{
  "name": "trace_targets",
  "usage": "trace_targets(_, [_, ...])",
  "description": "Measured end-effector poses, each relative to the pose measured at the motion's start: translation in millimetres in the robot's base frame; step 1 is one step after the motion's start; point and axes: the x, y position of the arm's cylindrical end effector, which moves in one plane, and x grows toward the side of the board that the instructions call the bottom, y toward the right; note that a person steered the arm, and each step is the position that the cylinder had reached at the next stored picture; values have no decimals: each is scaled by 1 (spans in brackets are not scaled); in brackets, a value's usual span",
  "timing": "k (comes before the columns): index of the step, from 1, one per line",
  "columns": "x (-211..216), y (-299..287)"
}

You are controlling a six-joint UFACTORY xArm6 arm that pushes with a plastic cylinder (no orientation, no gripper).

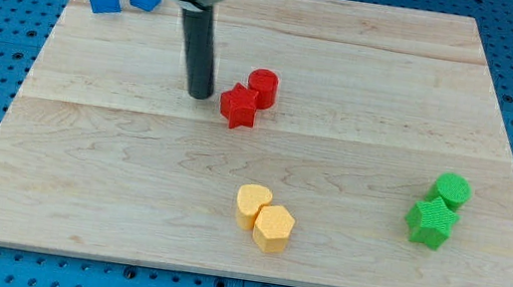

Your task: Push the red star closer to the red circle

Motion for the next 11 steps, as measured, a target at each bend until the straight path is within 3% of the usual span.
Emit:
trace_targets(3, [22, 45])
trace_targets(6, [28, 22])
trace_targets(7, [72, 19])
trace_targets(9, [68, 120])
trace_targets(11, [17, 112])
